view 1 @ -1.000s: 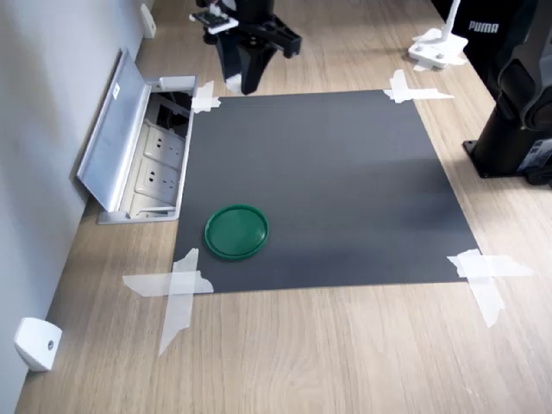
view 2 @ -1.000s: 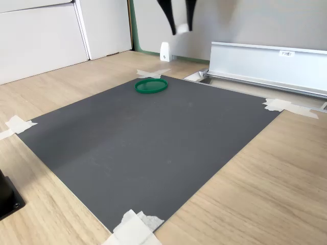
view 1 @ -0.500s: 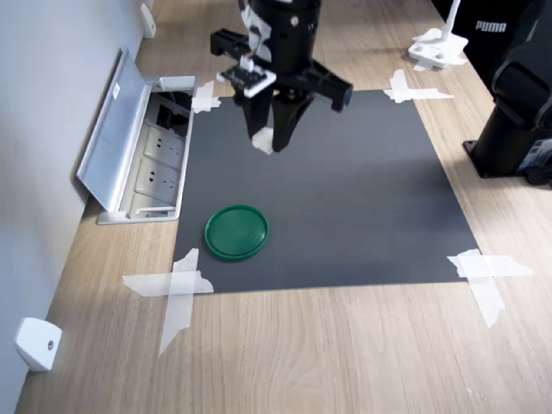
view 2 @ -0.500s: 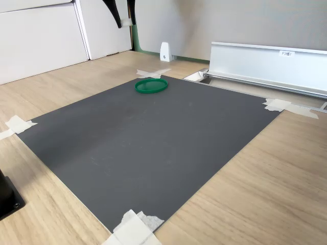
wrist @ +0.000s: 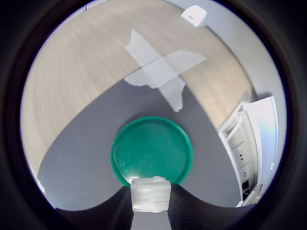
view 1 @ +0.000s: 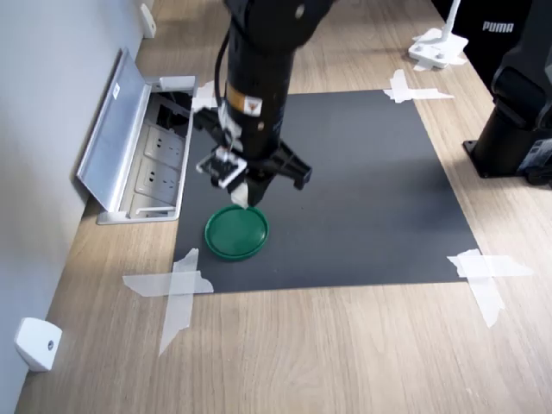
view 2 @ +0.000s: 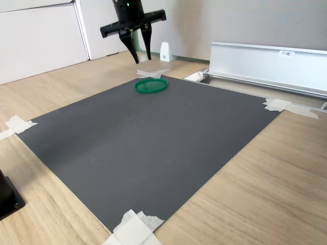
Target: Grasp a white terminal and put it on the green lid.
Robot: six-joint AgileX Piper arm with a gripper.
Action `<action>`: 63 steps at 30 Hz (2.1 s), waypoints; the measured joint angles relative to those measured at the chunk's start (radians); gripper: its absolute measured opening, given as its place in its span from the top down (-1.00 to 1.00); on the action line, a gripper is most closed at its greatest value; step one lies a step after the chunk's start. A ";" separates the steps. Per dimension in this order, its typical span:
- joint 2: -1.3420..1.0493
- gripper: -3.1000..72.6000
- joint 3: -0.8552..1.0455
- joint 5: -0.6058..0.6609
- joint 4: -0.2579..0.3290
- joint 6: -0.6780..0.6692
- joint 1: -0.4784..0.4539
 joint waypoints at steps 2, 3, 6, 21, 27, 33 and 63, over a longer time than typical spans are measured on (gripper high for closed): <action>0.024 0.20 0.000 -0.007 0.000 0.000 0.000; 0.035 0.20 0.000 -0.007 0.000 0.000 0.000; 0.060 0.20 0.000 -0.021 -0.004 0.000 0.000; 0.112 0.11 -0.001 -0.057 -0.037 -0.003 0.000; 0.112 -0.34 -0.001 -0.062 -0.037 0.013 0.000; 0.036 -0.46 -0.001 -0.053 -0.021 0.063 0.000; -1.094 0.93 0.436 -0.415 0.083 0.358 -0.393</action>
